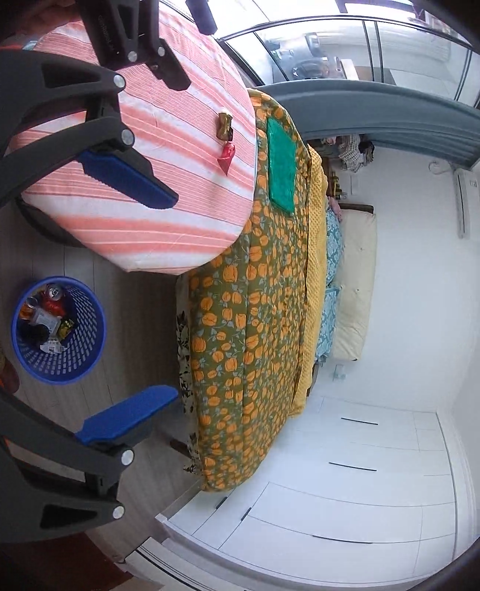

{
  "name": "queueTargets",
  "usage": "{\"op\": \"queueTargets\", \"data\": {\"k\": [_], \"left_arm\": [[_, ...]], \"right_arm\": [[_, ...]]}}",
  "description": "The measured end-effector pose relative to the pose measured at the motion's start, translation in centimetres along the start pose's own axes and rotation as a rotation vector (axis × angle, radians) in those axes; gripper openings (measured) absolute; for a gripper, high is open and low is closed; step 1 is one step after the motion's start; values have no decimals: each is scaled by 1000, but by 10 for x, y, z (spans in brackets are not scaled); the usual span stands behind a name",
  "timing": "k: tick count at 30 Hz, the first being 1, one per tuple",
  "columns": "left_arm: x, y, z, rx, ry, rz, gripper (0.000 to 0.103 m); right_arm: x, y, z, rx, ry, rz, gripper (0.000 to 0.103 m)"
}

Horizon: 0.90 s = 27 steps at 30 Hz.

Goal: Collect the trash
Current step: 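Move both open tools back over the table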

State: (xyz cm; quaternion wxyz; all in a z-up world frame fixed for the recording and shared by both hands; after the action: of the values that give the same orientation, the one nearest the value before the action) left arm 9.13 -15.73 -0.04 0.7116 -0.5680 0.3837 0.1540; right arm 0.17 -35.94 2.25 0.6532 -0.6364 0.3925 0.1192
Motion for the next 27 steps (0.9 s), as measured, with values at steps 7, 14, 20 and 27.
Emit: {"op": "queueTargets", "data": {"k": [7,14,20,27], "left_arm": [[-1,2,14,-20,-13,-2,95],[33,16,31,-20,46,66,98],[106,58,76,-60,118,237,98],[154,69,124,-73,131,319,98]], "right_arm": [[1,-1,21,-37,-10,8,94],[29,6,41,-93,-120,61,99],[96,28,76,-175,-258,204,99],[166,41,137,-265,-344,358,98]]}}
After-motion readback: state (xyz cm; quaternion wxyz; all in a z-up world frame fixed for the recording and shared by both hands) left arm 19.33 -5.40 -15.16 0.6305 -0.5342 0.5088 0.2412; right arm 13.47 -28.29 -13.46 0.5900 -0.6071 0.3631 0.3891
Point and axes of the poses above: each gripper's, at about its wrist camera, not at the fingertips, and x roughly the way its jaws point, z to its left, y to its underside, the point moved 3 cm from there along x, roughly the way its jaws point, and after that the axes turned 12 degrees about z, right-handed, at the moved point
